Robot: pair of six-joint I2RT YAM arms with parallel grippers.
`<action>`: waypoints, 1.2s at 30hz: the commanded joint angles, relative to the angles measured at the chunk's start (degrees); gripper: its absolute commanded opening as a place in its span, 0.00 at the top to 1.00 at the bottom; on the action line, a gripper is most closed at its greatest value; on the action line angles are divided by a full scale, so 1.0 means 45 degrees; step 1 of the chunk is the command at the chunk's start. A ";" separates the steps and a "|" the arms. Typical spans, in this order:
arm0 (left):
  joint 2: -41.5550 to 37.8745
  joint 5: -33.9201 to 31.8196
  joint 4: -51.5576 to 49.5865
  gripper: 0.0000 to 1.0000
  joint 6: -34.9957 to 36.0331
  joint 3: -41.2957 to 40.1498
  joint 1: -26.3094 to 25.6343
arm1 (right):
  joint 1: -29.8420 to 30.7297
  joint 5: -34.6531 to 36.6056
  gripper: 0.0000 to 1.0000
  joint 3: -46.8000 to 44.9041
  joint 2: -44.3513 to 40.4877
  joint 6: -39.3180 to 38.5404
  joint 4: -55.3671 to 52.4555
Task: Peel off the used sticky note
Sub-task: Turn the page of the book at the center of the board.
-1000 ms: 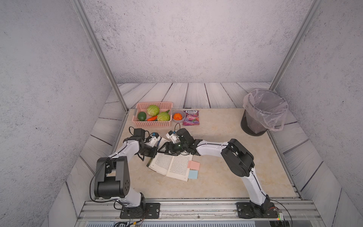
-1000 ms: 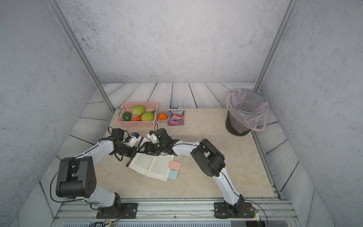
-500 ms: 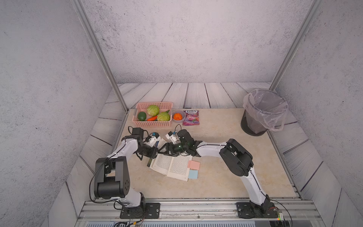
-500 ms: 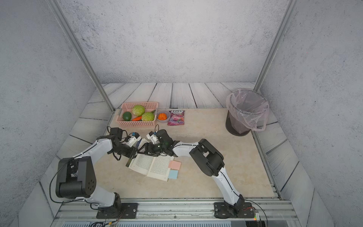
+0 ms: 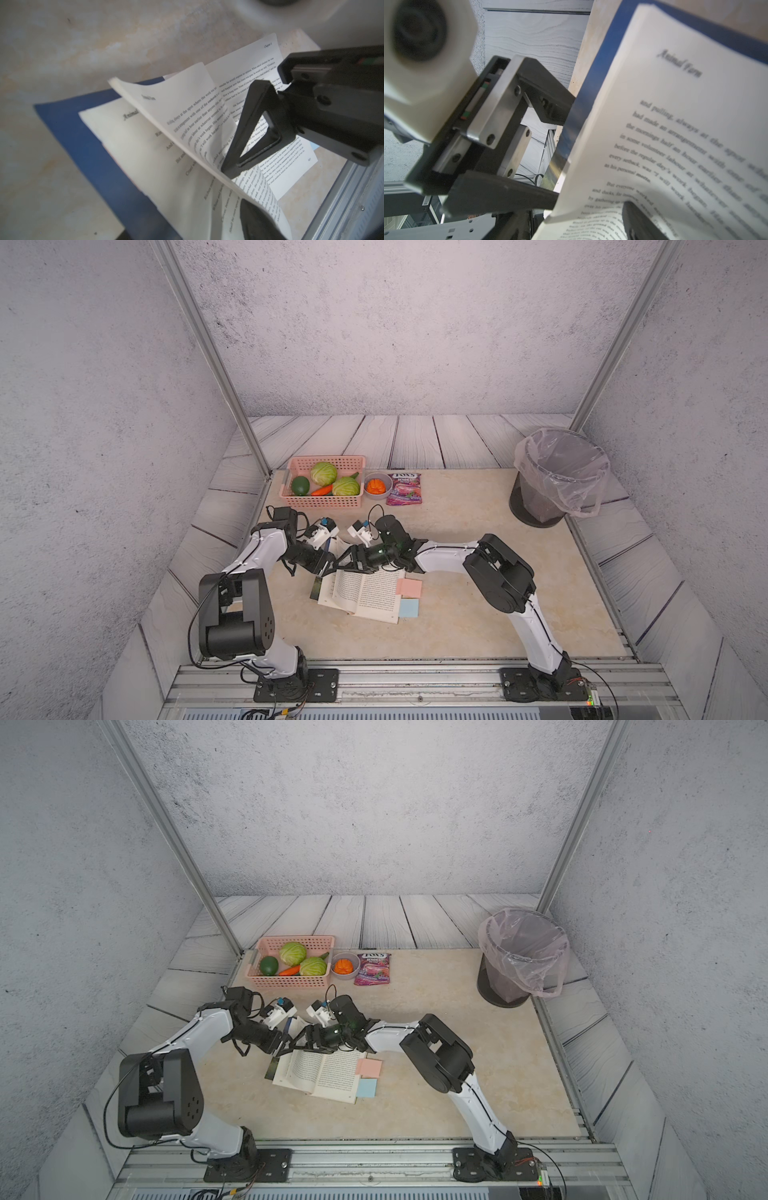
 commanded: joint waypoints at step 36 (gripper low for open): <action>-0.2585 -0.4544 0.2942 1.00 -0.0290 -0.3119 -0.2426 | -0.0233 0.1468 0.23 0.0819 0.1606 0.0567 -0.1281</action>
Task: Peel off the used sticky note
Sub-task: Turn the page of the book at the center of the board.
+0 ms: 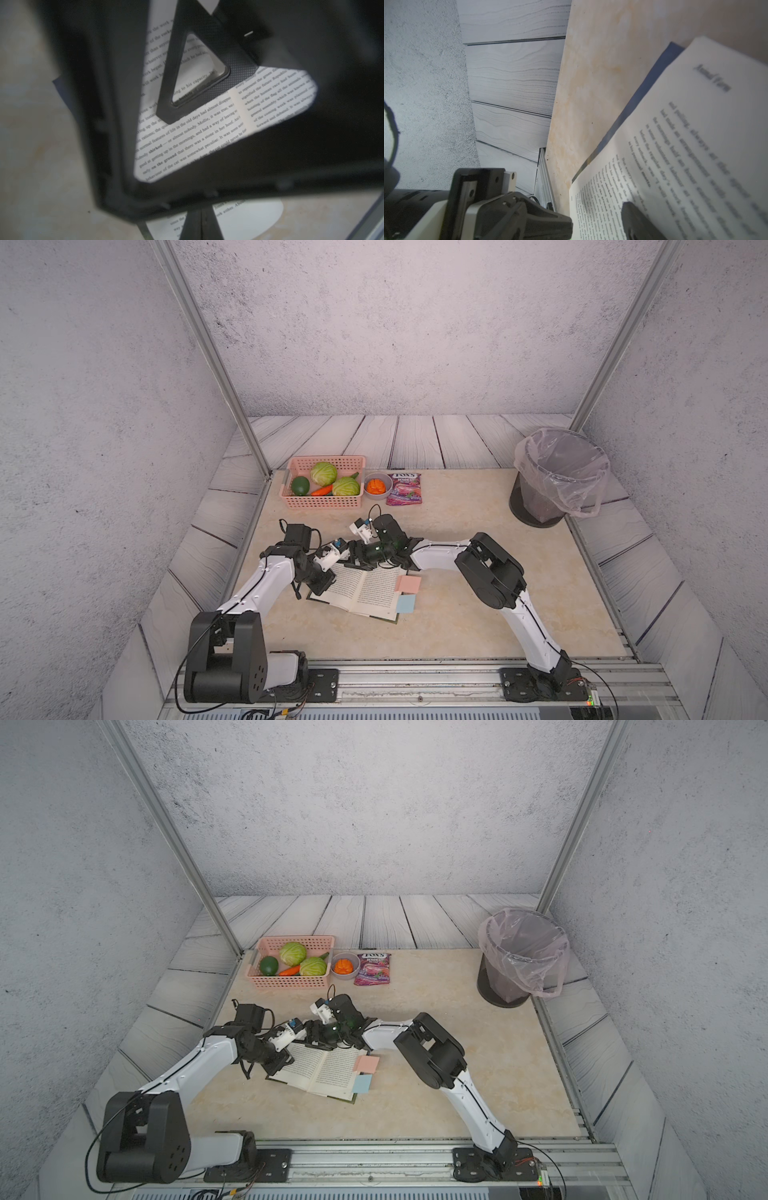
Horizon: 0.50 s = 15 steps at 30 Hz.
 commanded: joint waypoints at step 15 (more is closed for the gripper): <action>0.0416 -0.2005 0.0413 0.84 -0.1656 -0.0026 -0.0897 | -0.0064 0.0518 0.23 -0.0653 0.0123 -0.0301 -0.0978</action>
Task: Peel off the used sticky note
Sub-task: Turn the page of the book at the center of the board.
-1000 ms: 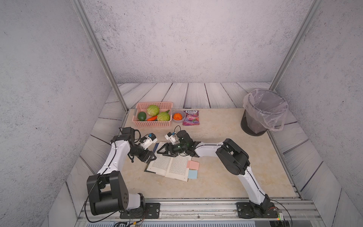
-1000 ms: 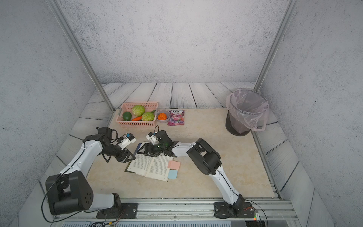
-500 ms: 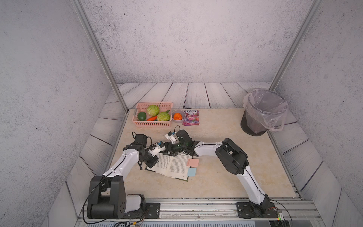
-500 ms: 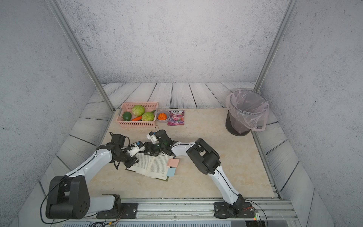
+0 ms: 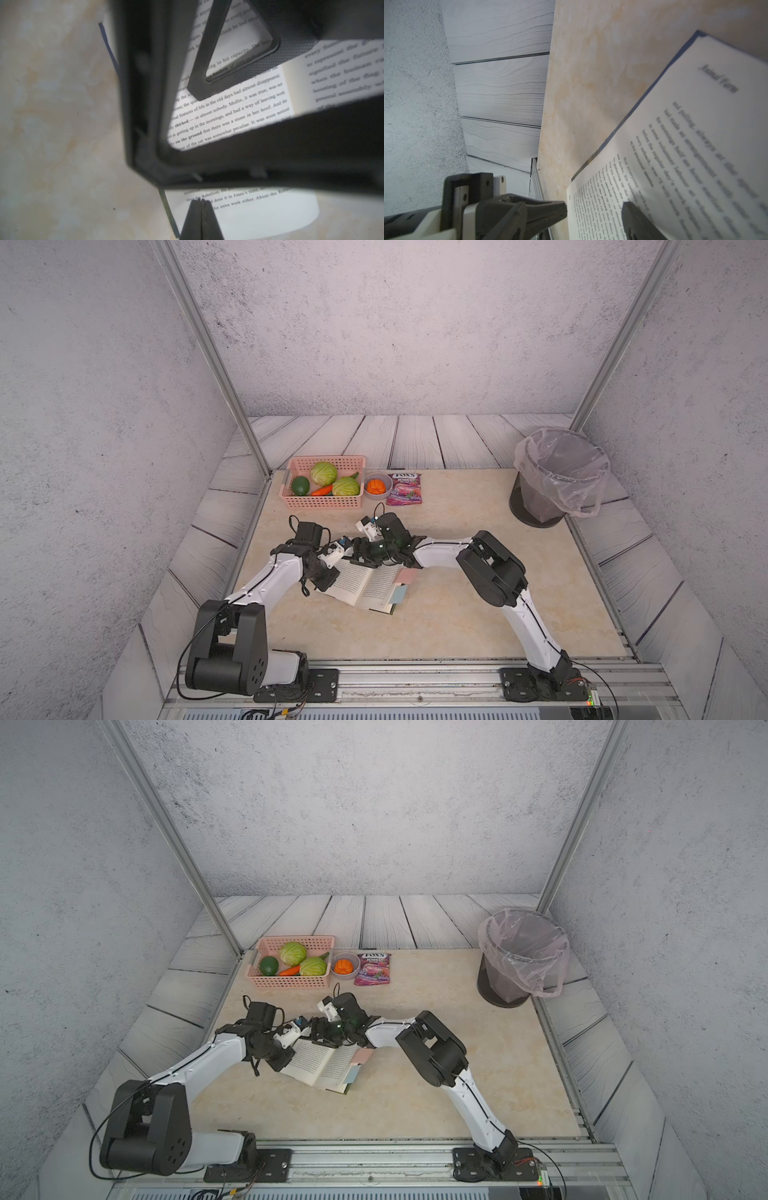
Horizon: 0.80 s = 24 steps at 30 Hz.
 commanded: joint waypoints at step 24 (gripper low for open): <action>-0.1943 0.0731 -0.0770 0.87 0.1723 -0.0311 -0.4187 | 0.0103 -0.0336 0.26 -0.0888 0.0082 -0.0074 -0.0115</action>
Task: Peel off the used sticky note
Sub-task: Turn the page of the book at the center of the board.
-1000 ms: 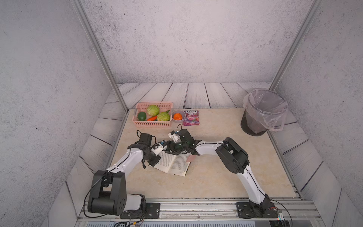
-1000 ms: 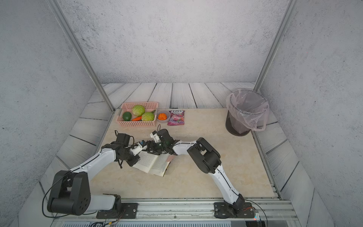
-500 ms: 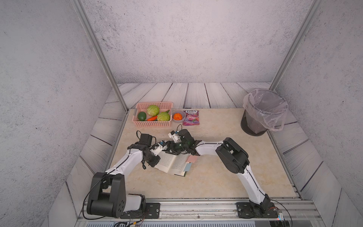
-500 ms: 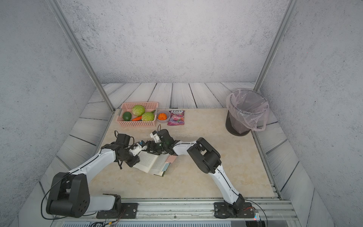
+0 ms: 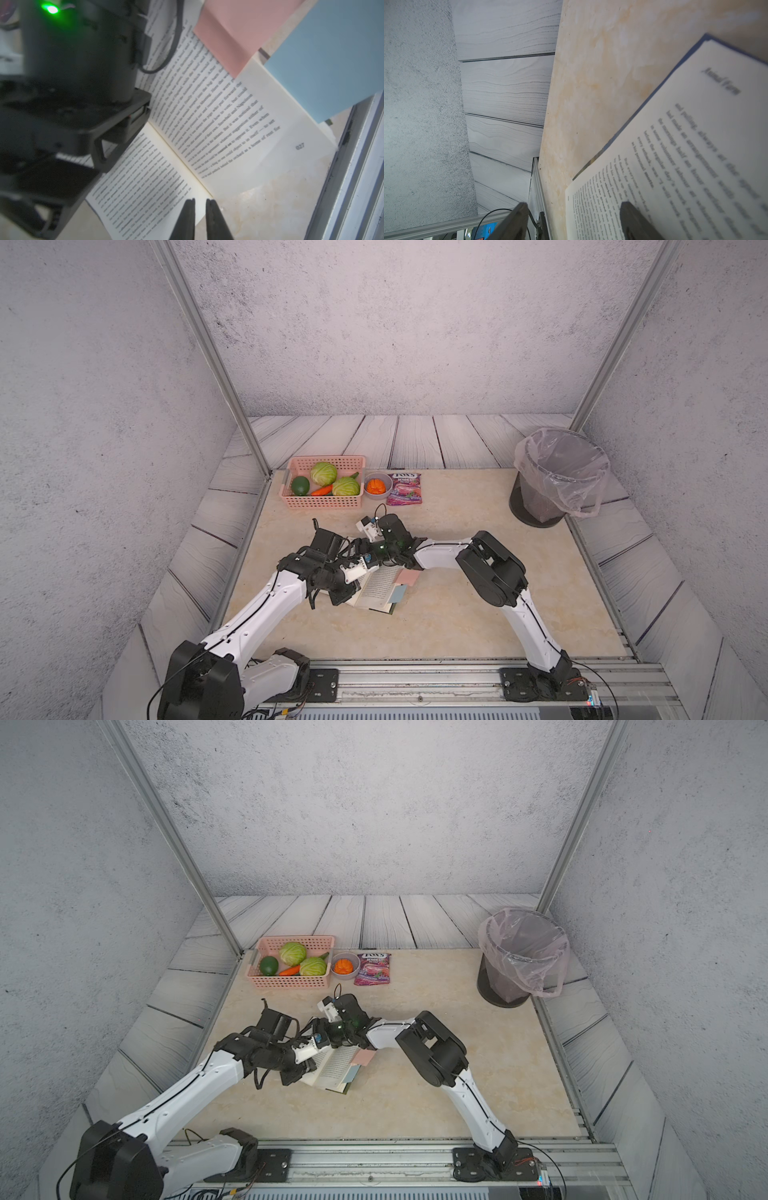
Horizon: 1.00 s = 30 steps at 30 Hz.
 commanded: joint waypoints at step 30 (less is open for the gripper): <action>0.4649 -0.4257 0.2656 0.96 -0.2448 -0.0416 -0.2586 | -0.0939 -0.0233 0.22 -0.1118 -0.1859 -0.1313 -0.3142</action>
